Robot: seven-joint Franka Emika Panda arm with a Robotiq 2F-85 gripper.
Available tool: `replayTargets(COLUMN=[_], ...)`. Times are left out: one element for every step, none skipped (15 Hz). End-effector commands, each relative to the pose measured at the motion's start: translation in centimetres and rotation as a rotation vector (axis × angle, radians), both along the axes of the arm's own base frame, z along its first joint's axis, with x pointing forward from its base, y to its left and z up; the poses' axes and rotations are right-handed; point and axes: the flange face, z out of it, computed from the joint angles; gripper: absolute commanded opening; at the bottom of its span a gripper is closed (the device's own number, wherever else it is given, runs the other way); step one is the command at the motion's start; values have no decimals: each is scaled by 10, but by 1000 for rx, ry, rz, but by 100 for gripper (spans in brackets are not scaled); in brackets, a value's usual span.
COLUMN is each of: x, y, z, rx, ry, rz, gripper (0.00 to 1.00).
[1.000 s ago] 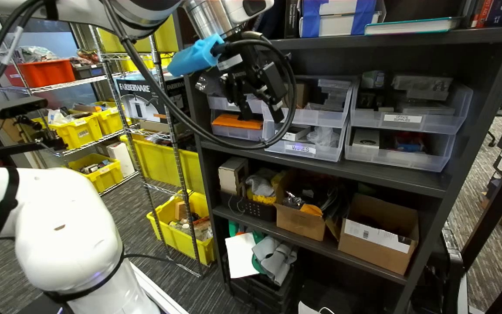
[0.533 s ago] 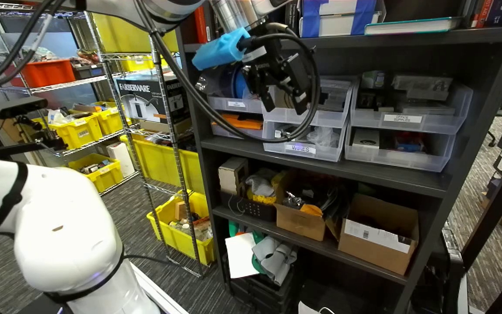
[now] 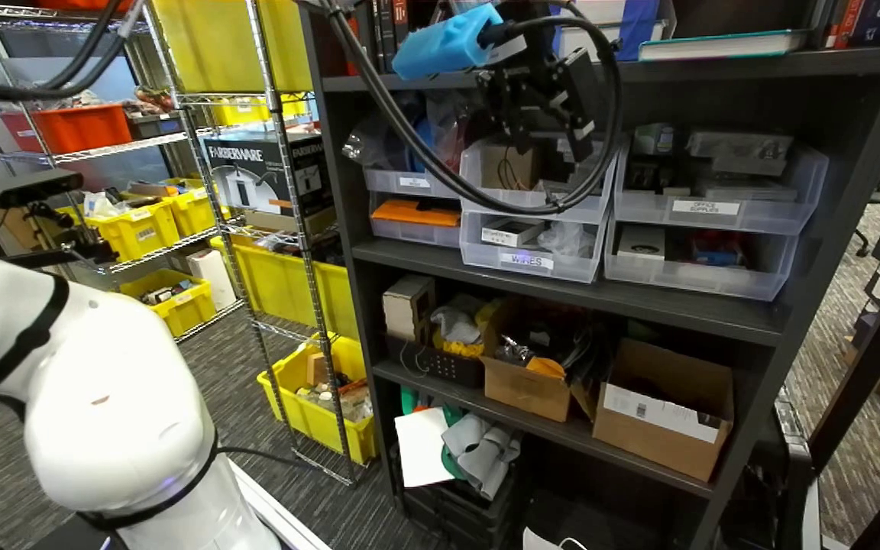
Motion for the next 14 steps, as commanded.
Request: replayTargets(x=[22,27,33,40,46,51,57,64,69,75,81,86,91,96], y=[-18,-22,-26,-30,-34,-37,-41,-44,-49,-53,-57,-61,-64,-67], z=[25,31,37,42,46,51,54,59,61,65,68,73,78,83], rx=[24,31,36,42,50,56,65,69,75,81,87,95,99,98], ry=[-59,-73,-87,-100,-112,-123,-134,-143,-151,-161,-167,-175,-182,-191], rz=[-36,-42,-51,-55,-59,-64,-72,-75,-82,-86,-92,-96,-102,-109], gripper=[100,100,100,100,100,100,100,100,100,100,100,100,100,100])
